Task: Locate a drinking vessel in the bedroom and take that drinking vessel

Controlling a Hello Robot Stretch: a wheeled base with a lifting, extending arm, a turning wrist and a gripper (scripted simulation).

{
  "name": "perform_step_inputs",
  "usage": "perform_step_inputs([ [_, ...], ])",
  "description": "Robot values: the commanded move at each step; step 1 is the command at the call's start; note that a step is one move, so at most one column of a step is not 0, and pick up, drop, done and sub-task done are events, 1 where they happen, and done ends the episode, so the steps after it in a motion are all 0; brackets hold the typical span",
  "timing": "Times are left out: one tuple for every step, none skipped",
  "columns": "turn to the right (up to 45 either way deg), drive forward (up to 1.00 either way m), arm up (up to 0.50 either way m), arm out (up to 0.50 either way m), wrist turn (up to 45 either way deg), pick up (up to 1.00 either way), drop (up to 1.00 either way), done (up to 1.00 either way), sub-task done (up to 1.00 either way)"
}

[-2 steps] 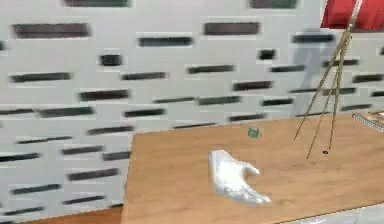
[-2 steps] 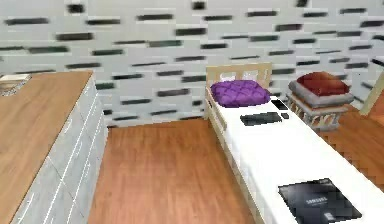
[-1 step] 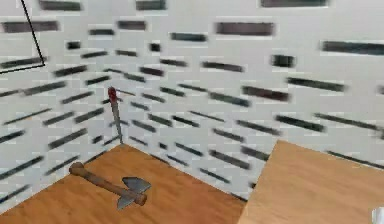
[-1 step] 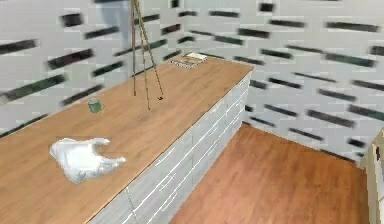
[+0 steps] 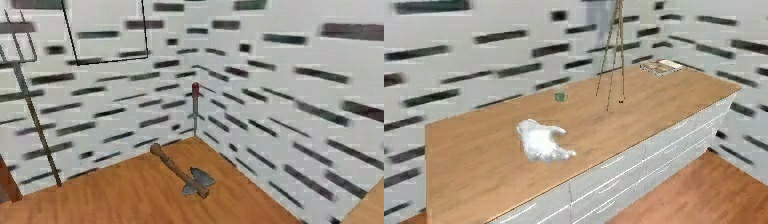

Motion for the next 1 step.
perform_step_inputs([
  [45.0, 0.0, 0.0, 0.0, 0.0, 0.0, 0.0, 0.0, 0.0],
])
